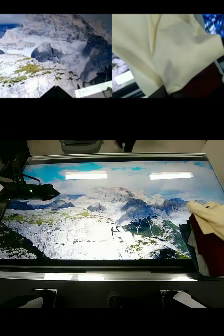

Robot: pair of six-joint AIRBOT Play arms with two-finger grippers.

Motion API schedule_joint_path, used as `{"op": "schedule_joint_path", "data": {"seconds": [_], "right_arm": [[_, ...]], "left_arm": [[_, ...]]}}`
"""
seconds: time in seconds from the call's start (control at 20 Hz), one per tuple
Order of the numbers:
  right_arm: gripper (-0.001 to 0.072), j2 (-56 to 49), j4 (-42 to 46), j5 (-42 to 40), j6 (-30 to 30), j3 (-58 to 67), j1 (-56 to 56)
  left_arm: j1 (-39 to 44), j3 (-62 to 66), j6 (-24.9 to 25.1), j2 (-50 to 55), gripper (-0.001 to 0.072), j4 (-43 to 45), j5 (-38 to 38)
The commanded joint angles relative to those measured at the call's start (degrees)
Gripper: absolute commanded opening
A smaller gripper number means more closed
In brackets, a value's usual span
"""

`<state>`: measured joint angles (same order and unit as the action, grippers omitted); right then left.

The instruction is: Fold the shirts.

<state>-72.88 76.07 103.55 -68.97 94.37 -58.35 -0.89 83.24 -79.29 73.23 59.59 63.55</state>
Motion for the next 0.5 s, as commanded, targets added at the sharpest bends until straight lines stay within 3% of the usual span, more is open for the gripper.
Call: {"op": "schedule_joint_path", "data": {"seconds": [0.0,0.15,0.2,0.25,0.3,0.45], "right_arm": [[0.0043,3.91,17.14,2.73,4.07,-15.78,-0.81],[0.0044,4.07,22.80,-0.90,4.37,-23.15,-0.79],[0.0152,4.07,22.14,-3.17,3.45,-23.47,-0.79],[0.0497,4.09,22.40,-4.72,3.89,-23.34,-0.79],[0.0711,4.09,22.60,-5.18,6.86,-22.71,-0.79],[0.0699,4.07,19.80,-12.02,9.62,-12.68,0.28]], "left_arm": [[0.02,0.02,0.00,0.04,0.0025,0.00,0.17],[0.02,0.02,-0.02,0.02,0.0025,-0.02,0.11],[0.02,0.02,-0.04,0.02,0.0025,-0.04,0.15],[0.02,0.04,-0.04,-0.07,0.0025,-0.02,0.20],[0.00,0.33,0.00,-0.22,0.0025,0.00,0.59],[-0.28,6.21,0.02,-0.50,0.0024,1.51,1.57]]}}
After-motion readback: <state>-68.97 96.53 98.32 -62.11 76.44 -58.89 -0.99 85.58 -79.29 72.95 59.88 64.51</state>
